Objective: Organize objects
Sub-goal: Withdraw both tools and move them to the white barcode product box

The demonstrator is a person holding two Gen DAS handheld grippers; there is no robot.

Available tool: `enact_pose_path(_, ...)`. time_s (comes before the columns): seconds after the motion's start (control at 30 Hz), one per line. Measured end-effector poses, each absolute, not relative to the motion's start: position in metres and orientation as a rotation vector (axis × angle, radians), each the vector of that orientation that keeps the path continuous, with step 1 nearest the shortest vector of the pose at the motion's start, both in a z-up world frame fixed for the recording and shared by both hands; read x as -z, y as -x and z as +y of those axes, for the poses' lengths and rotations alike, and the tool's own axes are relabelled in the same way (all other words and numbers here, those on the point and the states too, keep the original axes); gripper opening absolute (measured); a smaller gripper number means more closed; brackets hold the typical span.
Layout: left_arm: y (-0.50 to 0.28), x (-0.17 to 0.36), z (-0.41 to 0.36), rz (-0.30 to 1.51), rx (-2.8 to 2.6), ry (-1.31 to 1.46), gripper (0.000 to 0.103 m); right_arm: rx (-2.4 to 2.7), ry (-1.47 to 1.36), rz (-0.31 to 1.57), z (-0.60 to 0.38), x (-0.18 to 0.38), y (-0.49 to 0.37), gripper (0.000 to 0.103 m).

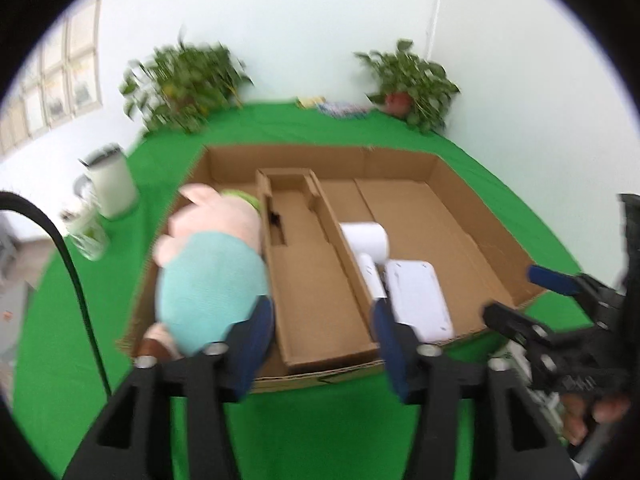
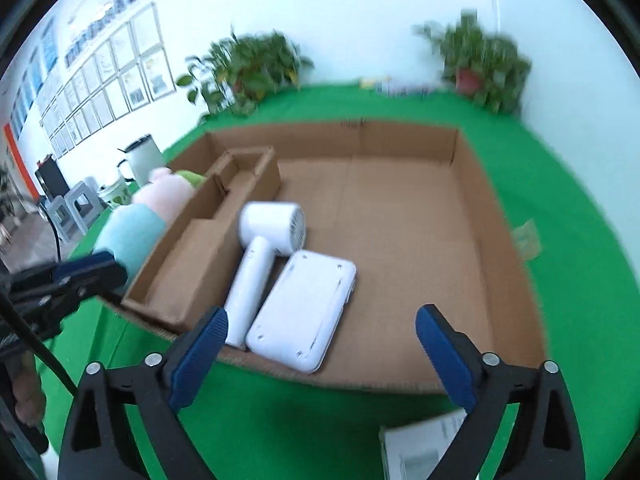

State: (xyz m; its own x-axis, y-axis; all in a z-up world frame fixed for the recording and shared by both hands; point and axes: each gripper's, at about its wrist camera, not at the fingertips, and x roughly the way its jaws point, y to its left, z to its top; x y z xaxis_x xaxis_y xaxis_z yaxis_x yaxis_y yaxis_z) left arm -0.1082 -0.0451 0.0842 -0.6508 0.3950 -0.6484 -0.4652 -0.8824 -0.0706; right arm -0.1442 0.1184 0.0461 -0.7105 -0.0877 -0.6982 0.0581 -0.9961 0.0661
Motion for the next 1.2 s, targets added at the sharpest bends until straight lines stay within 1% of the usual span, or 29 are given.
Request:
enact_pose_path(0.03,0.096,-0.088,-0.046,0.157,-2.539,0.874,0.079,2.863,-1.102,-0.018,0.111,-0.051,0.129,0.102)
enact_pose_path(0.07,0.087,-0.092,-0.048,0.172,-2.575,0.816,0.081,2.881,-1.058,0.013,0.105,-0.054,0.117,0.102)
enact_pose_path(0.13,0.070,-0.095,-0.049,0.217,-2.627,0.754,0.081,2.914,-0.971,0.071,0.091,-0.058,0.089,0.102)
enact_pose_path(0.27,0.046,-0.092,-0.049,0.231,-2.674,0.741,0.081,2.972,-0.884,0.076,0.082,-0.062,0.048,0.102)
enact_pose_path(0.53,0.012,-0.086,-0.048,0.238,-2.698,0.768,0.081,3.020,-0.884,0.024,0.085,-0.062,0.004,0.102)
enact_pose_path(0.67,0.004,-0.082,-0.048,0.235,-2.702,0.784,0.081,3.017,-0.903,-0.005,0.090,-0.059,-0.007,0.102)
enact_pose_path(0.87,-0.002,-0.080,-0.046,0.232,-2.702,0.785,0.081,3.042,-0.880,0.014,0.092,-0.059,-0.015,0.102)
enact_pose_path(1.2,-0.002,-0.080,-0.044,0.237,-2.720,0.761,0.081,3.053,-0.871,-0.028,0.097,-0.058,-0.013,0.102)
